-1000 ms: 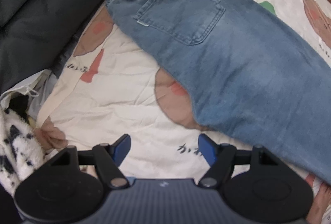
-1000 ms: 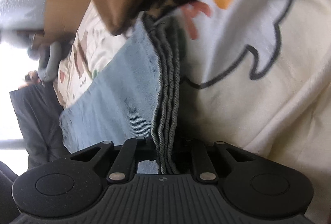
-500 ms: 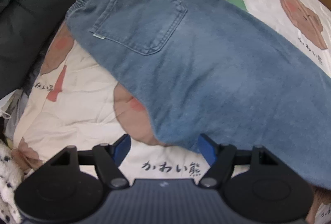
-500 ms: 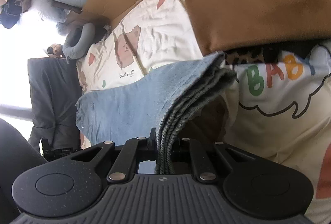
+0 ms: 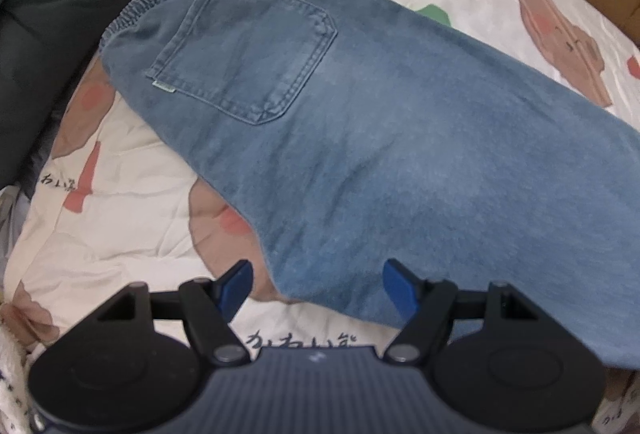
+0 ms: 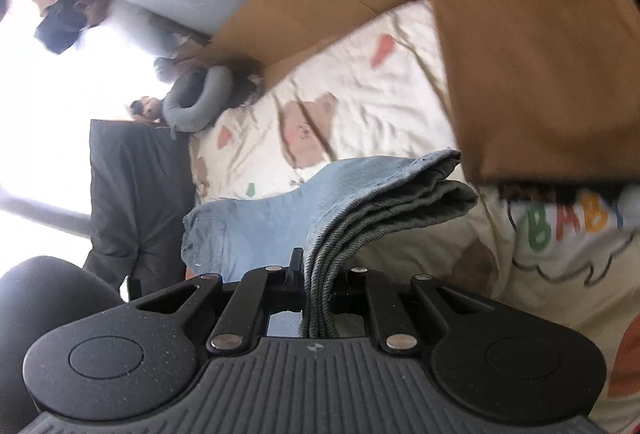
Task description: Fold clothes
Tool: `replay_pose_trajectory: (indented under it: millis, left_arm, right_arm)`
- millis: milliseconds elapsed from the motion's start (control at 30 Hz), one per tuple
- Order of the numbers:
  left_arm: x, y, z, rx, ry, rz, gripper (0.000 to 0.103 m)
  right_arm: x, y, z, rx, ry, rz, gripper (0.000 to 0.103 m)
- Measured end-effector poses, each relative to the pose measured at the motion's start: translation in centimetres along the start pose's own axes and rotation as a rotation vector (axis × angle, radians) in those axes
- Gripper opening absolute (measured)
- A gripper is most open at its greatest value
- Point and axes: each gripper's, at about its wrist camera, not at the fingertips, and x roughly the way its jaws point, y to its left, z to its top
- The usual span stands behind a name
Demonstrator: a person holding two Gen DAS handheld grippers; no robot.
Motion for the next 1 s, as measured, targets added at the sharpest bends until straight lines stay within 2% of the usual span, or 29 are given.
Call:
replay_pose_trajectory:
  millis: [300, 533, 800, 867, 1000]
  left_arm:
    - [-0.1, -0.5, 1.7, 0.045, -0.034, -0.090, 0.074]
    - [1.1, -2.2, 2.6, 0.104, -0.023, -0.185, 0.074]
    - [1.9, -5.2, 2.2, 0.256, 0.004, -0.392, 0.072]
    - [2.1, -5.7, 2.2, 0.289, 0.011, -0.445, 0.064]
    - [3.1, -6.7, 1.9, 0.325, 0.065, -0.578, 0.061]
  right_arm:
    - [-3.4, 4.7, 4.5, -0.109, -0.035, -0.036, 0.009]
    - [-6.8, 4.4, 7.3, -0.131, -0.050, -0.165, 0.009]
    - [-10.4, 4.0, 9.3, -0.106, -0.088, -0.306, 0.009]
    - [-11.1, 4.0, 9.7, -0.100, -0.095, -0.338, 0.009]
    - [-10.6, 4.4, 9.6, -0.085, -0.101, -0.387, 0.009]
